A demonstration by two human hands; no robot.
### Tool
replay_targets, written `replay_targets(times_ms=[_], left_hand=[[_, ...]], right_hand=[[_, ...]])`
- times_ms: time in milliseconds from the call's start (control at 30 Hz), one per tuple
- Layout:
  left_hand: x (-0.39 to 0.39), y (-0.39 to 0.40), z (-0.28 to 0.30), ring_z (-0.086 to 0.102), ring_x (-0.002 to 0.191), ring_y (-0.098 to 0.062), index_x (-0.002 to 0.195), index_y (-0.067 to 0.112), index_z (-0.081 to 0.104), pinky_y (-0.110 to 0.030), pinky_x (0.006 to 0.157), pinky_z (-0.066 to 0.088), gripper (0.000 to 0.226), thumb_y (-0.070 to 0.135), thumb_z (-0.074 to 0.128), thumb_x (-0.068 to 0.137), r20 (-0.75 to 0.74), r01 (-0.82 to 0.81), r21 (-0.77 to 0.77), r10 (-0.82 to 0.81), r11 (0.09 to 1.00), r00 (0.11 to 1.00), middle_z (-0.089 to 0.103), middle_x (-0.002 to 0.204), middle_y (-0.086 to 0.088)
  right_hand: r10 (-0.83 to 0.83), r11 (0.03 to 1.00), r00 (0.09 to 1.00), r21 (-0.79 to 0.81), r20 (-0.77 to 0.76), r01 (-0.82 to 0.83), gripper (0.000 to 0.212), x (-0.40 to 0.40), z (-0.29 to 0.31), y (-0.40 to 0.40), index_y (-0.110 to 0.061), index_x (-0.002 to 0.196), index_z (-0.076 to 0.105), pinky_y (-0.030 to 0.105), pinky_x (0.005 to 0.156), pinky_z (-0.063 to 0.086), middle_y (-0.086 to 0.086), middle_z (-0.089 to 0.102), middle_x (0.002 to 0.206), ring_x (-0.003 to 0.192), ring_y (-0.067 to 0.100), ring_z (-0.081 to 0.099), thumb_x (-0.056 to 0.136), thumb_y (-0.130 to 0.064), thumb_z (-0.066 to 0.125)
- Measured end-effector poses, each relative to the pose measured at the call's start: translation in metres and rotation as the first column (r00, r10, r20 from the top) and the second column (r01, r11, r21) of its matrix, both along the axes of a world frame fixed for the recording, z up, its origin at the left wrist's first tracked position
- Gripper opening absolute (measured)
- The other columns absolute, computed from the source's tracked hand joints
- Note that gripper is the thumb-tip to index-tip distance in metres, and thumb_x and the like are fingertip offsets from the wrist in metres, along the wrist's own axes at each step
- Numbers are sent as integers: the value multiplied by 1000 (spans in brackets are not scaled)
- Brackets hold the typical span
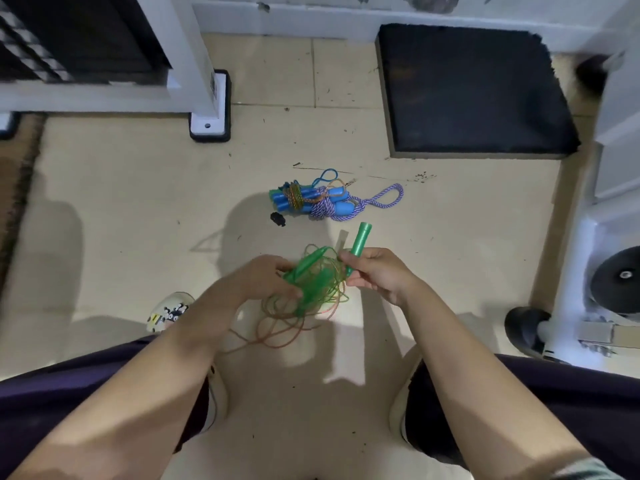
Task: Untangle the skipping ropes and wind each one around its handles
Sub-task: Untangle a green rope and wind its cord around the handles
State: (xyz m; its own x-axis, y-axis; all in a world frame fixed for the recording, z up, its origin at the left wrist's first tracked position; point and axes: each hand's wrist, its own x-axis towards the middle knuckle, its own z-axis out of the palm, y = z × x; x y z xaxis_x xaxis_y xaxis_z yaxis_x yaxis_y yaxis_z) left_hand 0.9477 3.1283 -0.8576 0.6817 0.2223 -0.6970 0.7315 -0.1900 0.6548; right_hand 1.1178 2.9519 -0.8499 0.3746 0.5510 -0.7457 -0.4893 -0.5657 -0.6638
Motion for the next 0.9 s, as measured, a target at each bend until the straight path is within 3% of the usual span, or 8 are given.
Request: replay_targets(times_ms=[100, 167, 333, 433, 533, 700, 800, 900], left_hand=[[1, -4, 59, 58, 117, -15, 135, 21, 55, -28, 97, 47, 75, 25, 89, 68, 106, -3, -50, 9, 999, 994, 59, 130, 5], [1, -14, 106, 58, 116, -14, 132, 23, 58, -28, 98, 47, 63, 25, 84, 75, 195, -15, -51, 25, 999, 981, 59, 127, 5], [-12, -36, 200, 65, 72, -19, 95, 6, 66, -27, 74, 52, 8, 11, 69, 90, 455, -63, -127, 115, 990, 883, 69, 80, -11], [-19, -37, 246, 64, 61, -22, 83, 0, 66, -35, 72, 50, 19, 16, 67, 92, 510, -111, -90, 141, 990, 849, 68, 65, -10], [-36, -31, 292, 59, 55, -19, 88, -2, 68, -31, 63, 51, 20, 17, 65, 93, 508, -100, 23, 74, 995, 858, 64, 59, -5], [-74, -15, 341, 54, 54, -16, 74, 10, 71, -27, 67, 48, 24, 30, 72, 86, 451, -47, 206, -52, 978, 891, 61, 58, -4], [-82, -14, 342, 53, 55, -14, 72, 12, 72, -30, 70, 46, 23, 31, 76, 84, 475, -112, 227, -9, 967, 880, 61, 60, -4], [-72, -28, 338, 47, 53, -13, 73, 12, 71, -20, 54, 44, 18, 24, 74, 86, 551, -217, 151, 101, 964, 828, 53, 62, -6]], right_hand=[[52, 995, 999, 81, 10, -53, 28, -15, 49, 6, 2, 86, 67, 29, 76, 58, 23, 62, 83, 65, 22, 63, 78, -23, 79], [49, 985, 998, 165, 30, -54, 23, -27, 89, 12, 8, 96, 65, 25, 70, 59, 25, 67, 90, 69, 23, 68, 87, -12, 71], [9, 920, 984, 384, 178, -78, 22, -49, 212, 16, 11, 100, 64, 33, 80, 59, 24, 69, 88, 72, 26, 69, 92, -10, 64], [-105, 895, 942, 443, 320, -51, 17, -52, 274, 3, 3, 94, 64, 28, 72, 60, 15, 65, 78, 66, 21, 66, 93, -14, 64], [-191, 873, 894, 486, 404, -33, 18, -45, 311, -18, -3, 90, 61, 27, 65, 58, 13, 63, 78, 65, 22, 66, 97, -19, 59], [-356, 866, 805, 491, 475, 93, 29, -15, 340, -56, -11, 87, 45, 43, 68, 58, 7, 49, 58, 58, 28, 64, 104, -34, 43], [-267, 925, 748, 378, 607, 23, 36, -10, 339, -67, -9, 86, 51, 49, 67, 50, -1, 34, 49, 42, 20, 43, 103, -39, 43], [-110, 952, 730, 284, 674, -119, 32, -25, 331, -61, -7, 90, 64, 51, 74, 55, 0, 36, 52, 44, 15, 43, 101, -34, 50]])
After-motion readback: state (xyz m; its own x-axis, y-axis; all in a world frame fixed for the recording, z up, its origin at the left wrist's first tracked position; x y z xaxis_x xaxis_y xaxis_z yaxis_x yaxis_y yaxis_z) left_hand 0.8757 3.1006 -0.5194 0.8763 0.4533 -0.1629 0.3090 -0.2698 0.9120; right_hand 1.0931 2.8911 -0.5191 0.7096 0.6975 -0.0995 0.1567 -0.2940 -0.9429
